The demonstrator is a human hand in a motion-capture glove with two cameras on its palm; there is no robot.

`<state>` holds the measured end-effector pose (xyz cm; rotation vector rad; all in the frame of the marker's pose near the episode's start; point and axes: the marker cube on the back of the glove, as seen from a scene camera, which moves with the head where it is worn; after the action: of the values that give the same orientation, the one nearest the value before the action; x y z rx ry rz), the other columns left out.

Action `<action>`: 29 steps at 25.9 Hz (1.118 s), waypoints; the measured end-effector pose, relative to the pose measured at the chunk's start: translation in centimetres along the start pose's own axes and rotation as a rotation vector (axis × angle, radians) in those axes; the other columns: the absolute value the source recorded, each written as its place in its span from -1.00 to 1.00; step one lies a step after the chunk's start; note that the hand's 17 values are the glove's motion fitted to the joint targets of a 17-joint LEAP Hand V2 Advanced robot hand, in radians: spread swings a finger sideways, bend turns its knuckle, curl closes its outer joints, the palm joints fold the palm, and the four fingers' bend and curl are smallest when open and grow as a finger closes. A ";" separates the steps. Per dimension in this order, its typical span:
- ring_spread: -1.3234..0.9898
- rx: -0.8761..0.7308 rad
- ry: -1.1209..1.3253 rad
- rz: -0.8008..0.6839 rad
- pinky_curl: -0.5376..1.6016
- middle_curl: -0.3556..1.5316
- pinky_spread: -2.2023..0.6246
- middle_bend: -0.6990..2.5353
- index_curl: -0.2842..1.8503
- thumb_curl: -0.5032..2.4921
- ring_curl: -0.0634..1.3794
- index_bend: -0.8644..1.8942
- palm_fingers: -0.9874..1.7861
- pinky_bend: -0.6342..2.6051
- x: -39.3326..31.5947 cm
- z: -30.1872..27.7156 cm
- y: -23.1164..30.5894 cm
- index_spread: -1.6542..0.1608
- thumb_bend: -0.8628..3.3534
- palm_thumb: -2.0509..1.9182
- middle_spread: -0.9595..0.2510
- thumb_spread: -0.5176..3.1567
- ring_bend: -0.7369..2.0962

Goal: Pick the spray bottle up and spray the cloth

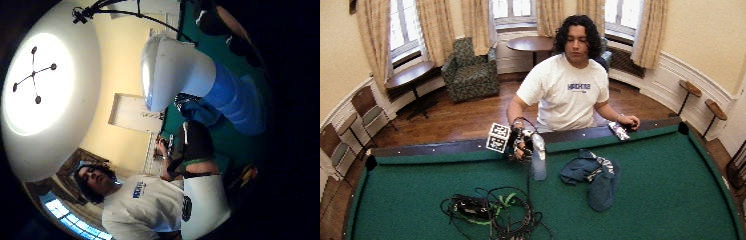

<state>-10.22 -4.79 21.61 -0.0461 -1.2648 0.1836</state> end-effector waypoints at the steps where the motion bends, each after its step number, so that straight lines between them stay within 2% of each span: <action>1: -0.01 -0.006 -0.002 0.002 -0.09 -0.07 0.58 -0.33 -0.38 -0.29 -0.27 -0.28 0.16 -0.37 -0.1 0.2 -0.3 0.42 -0.62 0.46 0.23 -0.28 -0.08; 8: 0.02 -0.035 -0.046 0.017 -0.11 -0.12 0.66 -0.38 -0.48 -0.33 -0.32 -0.36 0.05 -0.32 -0.1 2.0 -2.4 0.39 -0.62 0.41 0.31 -0.25 -0.11; 21: 0.01 -0.054 -0.123 -0.056 -0.10 -0.18 0.70 -0.43 -0.61 -0.37 -0.35 -0.37 0.06 -0.21 0.0 4.7 -6.4 0.39 -0.61 0.39 0.34 -0.26 -0.03; 29: 0.01 -0.122 -0.113 -0.002 -0.11 -0.20 0.69 -0.45 -0.61 -0.39 -0.35 -0.32 0.06 -0.23 0.3 5.4 -8.4 0.51 -0.61 0.37 0.48 -0.25 0.01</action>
<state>-14.29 -13.32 24.69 -0.1412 -1.3878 0.1079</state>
